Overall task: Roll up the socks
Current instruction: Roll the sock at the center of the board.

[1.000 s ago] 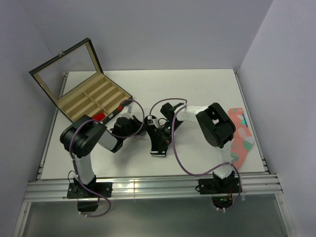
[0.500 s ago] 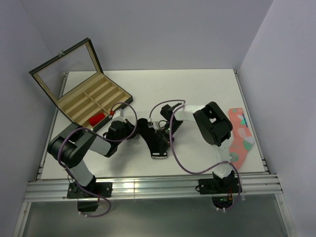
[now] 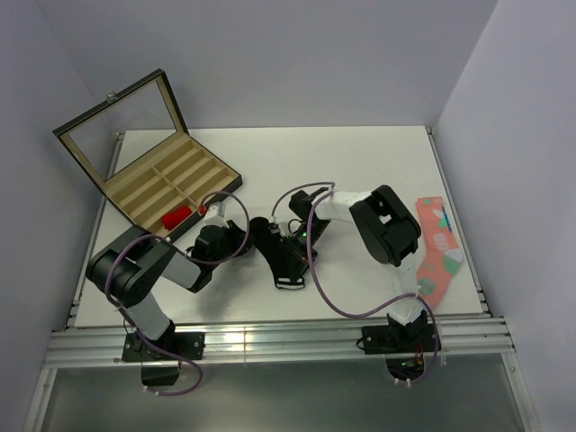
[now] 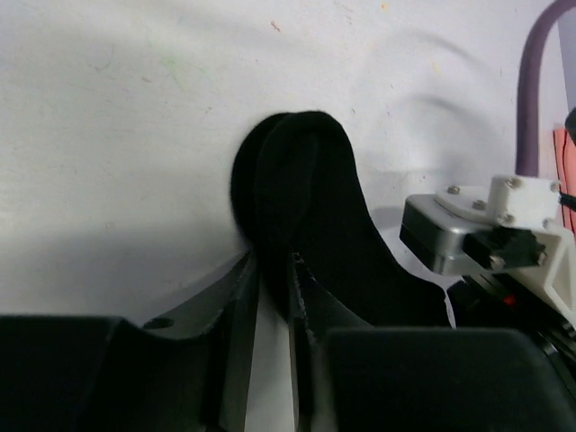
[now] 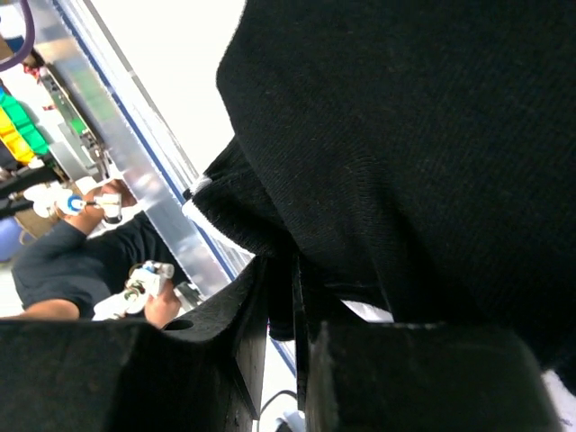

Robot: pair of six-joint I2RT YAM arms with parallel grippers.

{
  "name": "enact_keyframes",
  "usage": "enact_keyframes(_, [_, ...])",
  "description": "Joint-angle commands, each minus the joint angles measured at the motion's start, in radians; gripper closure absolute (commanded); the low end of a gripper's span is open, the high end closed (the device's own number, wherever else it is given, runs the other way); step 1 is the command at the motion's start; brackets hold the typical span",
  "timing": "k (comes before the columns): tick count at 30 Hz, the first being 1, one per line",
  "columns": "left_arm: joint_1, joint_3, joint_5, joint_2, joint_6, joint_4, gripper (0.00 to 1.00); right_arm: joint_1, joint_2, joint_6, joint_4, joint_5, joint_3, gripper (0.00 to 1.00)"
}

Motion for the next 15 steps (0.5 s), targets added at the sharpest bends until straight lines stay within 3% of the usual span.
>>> enact_keyframes(1, [-0.017, -0.021, -0.011, -0.041, 0.049, -0.016, 0.75, 0.015, 0.032, 0.024, 0.088, 0.195, 0.005, 0.81])
enact_keyframes(5, [-0.051, -0.057, -0.073, -0.133, 0.069, -0.047, 0.66, 0.016, 0.035, 0.03, 0.089, 0.2, 0.007, 0.81])
enact_keyframes(11, [-0.218, -0.111, -0.186, -0.297, 0.149, -0.064, 0.63, 0.016, 0.041, 0.032, 0.086, 0.199, 0.013, 0.81])
enact_keyframes(15, [-0.306, -0.136, -0.119, -0.348, 0.213, -0.035, 0.59, 0.016, 0.038, 0.025, 0.086, 0.197, 0.007, 0.81])
